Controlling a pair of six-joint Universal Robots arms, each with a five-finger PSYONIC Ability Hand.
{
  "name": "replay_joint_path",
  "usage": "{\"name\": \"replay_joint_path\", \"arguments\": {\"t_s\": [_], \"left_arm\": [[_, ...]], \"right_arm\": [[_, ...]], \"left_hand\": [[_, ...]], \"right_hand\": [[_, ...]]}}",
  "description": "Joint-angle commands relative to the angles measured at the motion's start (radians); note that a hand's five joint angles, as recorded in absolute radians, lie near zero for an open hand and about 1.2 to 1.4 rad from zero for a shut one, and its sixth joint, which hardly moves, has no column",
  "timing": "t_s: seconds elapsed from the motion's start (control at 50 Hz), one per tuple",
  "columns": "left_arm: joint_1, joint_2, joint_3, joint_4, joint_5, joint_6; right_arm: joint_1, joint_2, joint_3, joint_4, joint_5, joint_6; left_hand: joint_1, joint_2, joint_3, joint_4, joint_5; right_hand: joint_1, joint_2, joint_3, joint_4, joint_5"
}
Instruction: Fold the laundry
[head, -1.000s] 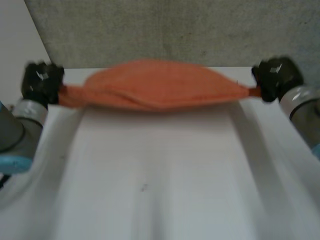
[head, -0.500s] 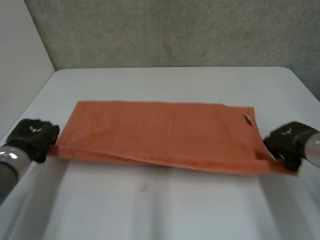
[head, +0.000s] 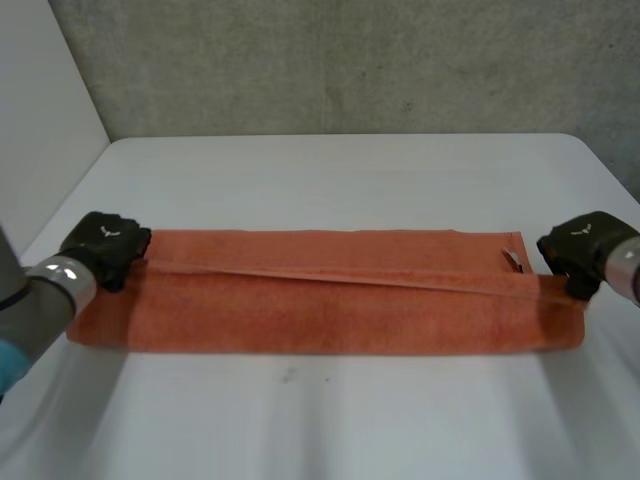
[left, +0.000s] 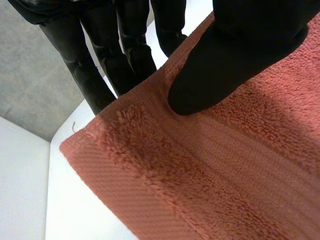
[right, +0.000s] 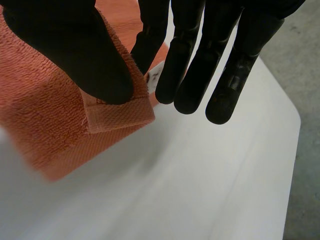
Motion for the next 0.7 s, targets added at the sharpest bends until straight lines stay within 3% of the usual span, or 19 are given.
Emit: {"name": "replay_joint_path", "arguments": {"t_s": [0.02, 0.16, 0.44, 0.48, 0.5, 0.52, 0.54, 0.56, 0.58, 0.6, 0.62, 0.7], "left_arm": [[-0.052, -0.184, 0.16, 0.089, -0.026, -0.003], [-0.075, -0.3, 0.274, 0.203, -0.073, 0.0], [-0.097, -0.403, 0.371, 0.236, -0.075, 0.0], [-0.11, -0.412, 0.372, 0.237, -0.075, 0.002], [-0.11, -0.412, 0.372, 0.237, -0.075, 0.002], [-0.11, -0.414, 0.372, 0.237, -0.075, 0.003], [-0.112, -0.414, 0.371, 0.237, -0.075, 0.003], [-0.112, -0.414, 0.371, 0.237, -0.075, 0.003], [-0.113, -0.411, 0.371, 0.236, -0.078, 0.005], [-0.113, -0.411, 0.371, 0.236, -0.078, 0.005], [-0.115, -0.408, 0.371, 0.237, -0.081, 0.008], [-0.133, -0.376, 0.366, 0.236, -0.087, 0.034]], "right_arm": [[0.062, 0.179, -0.127, -0.118, 0.031, 0.024], [0.105, 0.306, -0.24, -0.214, 0.055, 0.023], [0.128, 0.435, -0.38, -0.296, 0.115, 0.023], [0.13, 0.451, -0.394, -0.328, 0.117, 0.027], [0.13, 0.451, -0.394, -0.328, 0.117, 0.027], [0.132, 0.452, -0.397, -0.357, 0.12, 0.027], [0.136, 0.452, -0.397, -0.391, 0.127, 0.031], [0.136, 0.452, -0.397, -0.391, 0.127, 0.031], [0.136, 0.448, -0.397, -0.427, 0.135, 0.038], [0.136, 0.448, -0.397, -0.428, 0.135, 0.038], [0.138, 0.439, -0.397, -0.46, 0.143, 0.056], [0.139, 0.359, -0.386, -0.495, 0.149, 0.165]], "left_hand": [[0.19, 0.178, 0.18, 0.179, 0.183], [0.19, 0.178, 0.18, 0.179, 0.183], [0.19, 0.178, 0.18, 0.179, 0.183], [0.19, 0.178, 0.18, 0.179, 0.183], [0.19, 0.178, 0.18, 0.179, 0.183], [0.19, 0.178, 0.18, 0.179, 0.183], [-0.149, -0.162, -0.159, -0.161, -0.157], [-0.153, -0.165, -0.163, -0.164, -0.161], [-0.656, -0.668, -0.666, -0.667, -0.663], [-0.661, -0.673, -0.671, -0.672, -0.668], [-1.031, -1.044, -1.041, -1.043, -1.039], [-1.031, -1.044, -1.041, -1.043, -1.039]], "right_hand": [[0.429, 0.215, 0.211, 0.203, 0.226], [0.429, 0.215, 0.211, 0.203, 0.226], [0.429, 0.215, 0.211, 0.203, 0.226], [-0.019, -0.233, -0.237, -0.245, -0.222], [-0.022, -0.236, -0.24, -0.248, -0.225], [-0.466, -0.681, -0.685, -0.693, -0.67], [-0.792, -1.007, -1.011, -1.019, -0.996], [-0.792, -1.007, -1.011, -1.019, -0.996], [-0.792, -1.007, -1.011, -1.019, -0.996], [-0.792, -1.007, -1.011, -1.019, -0.996], [-0.792, -1.007, -1.011, -1.019, -0.996], [-0.792, -1.007, -1.011, -1.019, -0.996]]}}
